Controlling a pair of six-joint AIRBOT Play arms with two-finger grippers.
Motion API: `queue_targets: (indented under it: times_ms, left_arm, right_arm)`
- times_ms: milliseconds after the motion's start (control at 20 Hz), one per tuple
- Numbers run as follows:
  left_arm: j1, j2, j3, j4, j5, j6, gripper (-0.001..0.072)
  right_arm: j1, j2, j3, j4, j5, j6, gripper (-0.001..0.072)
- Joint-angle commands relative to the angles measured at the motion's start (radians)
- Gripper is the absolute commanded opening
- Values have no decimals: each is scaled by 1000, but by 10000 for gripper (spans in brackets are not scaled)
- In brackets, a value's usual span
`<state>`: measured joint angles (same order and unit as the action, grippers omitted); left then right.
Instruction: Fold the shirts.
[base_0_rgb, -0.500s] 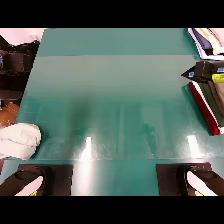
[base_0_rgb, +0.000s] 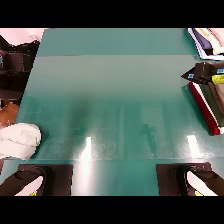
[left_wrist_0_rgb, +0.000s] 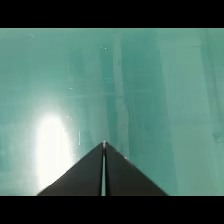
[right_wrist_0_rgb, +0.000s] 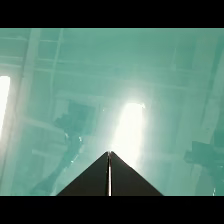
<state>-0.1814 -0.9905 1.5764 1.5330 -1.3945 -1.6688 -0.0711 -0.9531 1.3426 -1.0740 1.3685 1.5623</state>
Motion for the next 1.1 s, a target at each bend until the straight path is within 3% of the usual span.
queue_targets:
  times_ms: [0,300,350,400,500,600,700,950,1050]
  left_arm:
    - [0,0,0,0,1,0,28]
    - [0,0,0,31,45,5,29]
    - [0,0,0,31,8,20,230]
    - [1,-1,-3,32,-71,25,573]
    - [1,5,-64,137,-214,27,604]
    - [2,45,-214,286,-257,19,604]
    - [9,102,-402,389,-218,-20,604]
    - [220,151,-745,382,-158,-25,606]
    - [318,151,-806,362,-83,-25,720]
  right_arm:
    - [-1,1,0,0,-8,-1,20]
    - [-2,1,0,-2,-22,-47,20]
    - [-2,1,0,-1,-24,-56,20]
    - [-2,1,0,-1,-24,-56,20]
    - [-2,1,0,-2,-33,-57,20]
    - [-2,1,0,-1,-40,-65,20]
    - [-2,1,0,-1,-42,-72,20]
    - [-2,1,0,-2,-42,-74,20]
    - [-2,1,0,-2,-41,-74,20]
